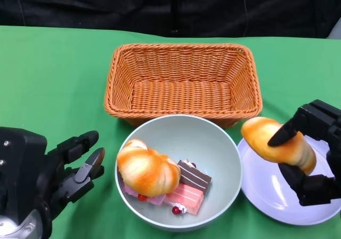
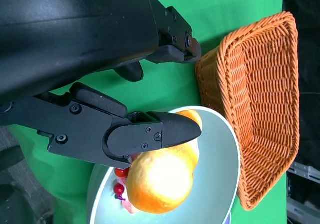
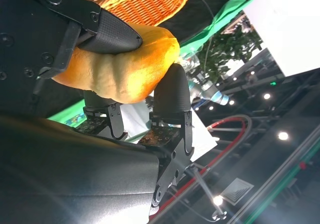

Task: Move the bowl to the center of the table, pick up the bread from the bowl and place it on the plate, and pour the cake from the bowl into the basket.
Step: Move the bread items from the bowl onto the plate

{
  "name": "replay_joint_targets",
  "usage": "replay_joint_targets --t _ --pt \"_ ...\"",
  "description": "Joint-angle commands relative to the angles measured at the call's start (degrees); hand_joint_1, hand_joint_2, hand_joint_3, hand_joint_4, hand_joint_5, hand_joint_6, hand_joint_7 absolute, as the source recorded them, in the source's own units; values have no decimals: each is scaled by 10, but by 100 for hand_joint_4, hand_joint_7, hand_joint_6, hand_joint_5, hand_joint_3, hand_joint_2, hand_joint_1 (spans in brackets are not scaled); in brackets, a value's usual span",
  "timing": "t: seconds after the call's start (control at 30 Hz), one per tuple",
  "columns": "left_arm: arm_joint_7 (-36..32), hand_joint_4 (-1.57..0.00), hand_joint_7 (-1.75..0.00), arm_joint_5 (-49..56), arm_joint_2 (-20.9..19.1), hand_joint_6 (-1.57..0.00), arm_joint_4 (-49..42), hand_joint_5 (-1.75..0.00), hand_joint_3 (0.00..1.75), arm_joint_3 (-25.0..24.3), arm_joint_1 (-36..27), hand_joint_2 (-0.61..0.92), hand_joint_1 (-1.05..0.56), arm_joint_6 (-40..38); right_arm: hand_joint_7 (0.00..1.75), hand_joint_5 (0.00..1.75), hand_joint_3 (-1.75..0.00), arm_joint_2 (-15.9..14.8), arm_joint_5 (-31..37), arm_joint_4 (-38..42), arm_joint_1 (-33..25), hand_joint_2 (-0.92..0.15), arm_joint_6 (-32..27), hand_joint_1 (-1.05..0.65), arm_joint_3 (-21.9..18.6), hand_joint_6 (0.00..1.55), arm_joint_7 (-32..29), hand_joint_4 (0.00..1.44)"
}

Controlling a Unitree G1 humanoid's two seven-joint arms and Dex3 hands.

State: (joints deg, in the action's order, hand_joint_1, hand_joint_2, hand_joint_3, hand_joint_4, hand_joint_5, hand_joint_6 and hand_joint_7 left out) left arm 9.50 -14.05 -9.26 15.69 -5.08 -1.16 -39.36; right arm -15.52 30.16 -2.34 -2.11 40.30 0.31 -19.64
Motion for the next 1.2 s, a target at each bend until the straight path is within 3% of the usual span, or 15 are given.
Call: replay_joint_targets --t 0.03,0.2,0.33,0.73,0.77,0.83,0.87,0.93,0.97,1.0,1.07,1.13,1.2 --pt "8 0 -2 -5 -7 -33 -3 -101 49 -5 3 92 -62 5 155 175 -175 -6 1 4 -2 -11 4 -12 -12 83 -2 98" --pt "9 0 -2 -5 -9 -33 1 -102 48 -5 1 92 -62 2 161 175 -174 -28 106 18 4 -12 -17 -20 -29 80 -50 99" --pt "8 0 -3 -5 -7 -33 2 -103 48 -5 1 92 -63 1 169 175 -166 -55 186 38 17 -20 -45 -19 -25 77 -93 99" --pt "10 0 -2 -5 -7 -33 0 -104 48 -7 1 92 -63 2 171 175 -140 -108 282 138 84 -24 -142 -19 38 75 -143 96" --pt "10 0 -2 -5 -7 -32 1 -104 48 -7 0 92 -63 3 162 175 -139 -112 279 138 85 -24 -154 -18 45 78 -123 94" --pt "11 0 -2 -4 -8 -33 2 -104 48 -7 -1 92 -62 3 112 166 -116 -119 262 128 83 -34 -179 -22 56 86 -67 87" --pt "11 0 -2 -5 -8 -33 3 -104 48 -7 -1 92 -62 2 75 150 -94 -122 252 121 80 -46 -188 -28 60 88 -41 80" --pt "10 0 -2 -5 -8 -34 5 -103 48 -8 -2 92 -63 0 40 127 -76 -127 231 97 71 -57 -216 -34 64 88 28 70" --pt "9 0 -3 -5 -8 -34 5 -103 48 -8 -1 92 -63 -1 20 98 -49 -130 224 80 65 -73 -236 -43 65 77 70 57" --pt "9 0 -3 -6 -7 -34 6 -103 48 -9 -1 92 -63 -1 10 82 -34 -134 216 57 58 -82 -261 -50 66 69 118 48" --pt "10 0 -2 -6 -8 -34 5 -102 48 -8 -1 92 -62 -1 2 62 -23 -138 204 18 46 -90 -299 -62 66 47 189 27" --pt "11 0 -2 -6 -8 -34 4 -102 49 -8 -1 92 -62 2 1 57 -24 -143 205 -25 33 -92 -329 -70 67 36 245 16" --pt "12 0 -2 -6 -9 -34 3 -102 49 -9 -1 92 -62 2 0 64 -27 -149 210 -66 18 -92 -351 -77 69 29 286 3"
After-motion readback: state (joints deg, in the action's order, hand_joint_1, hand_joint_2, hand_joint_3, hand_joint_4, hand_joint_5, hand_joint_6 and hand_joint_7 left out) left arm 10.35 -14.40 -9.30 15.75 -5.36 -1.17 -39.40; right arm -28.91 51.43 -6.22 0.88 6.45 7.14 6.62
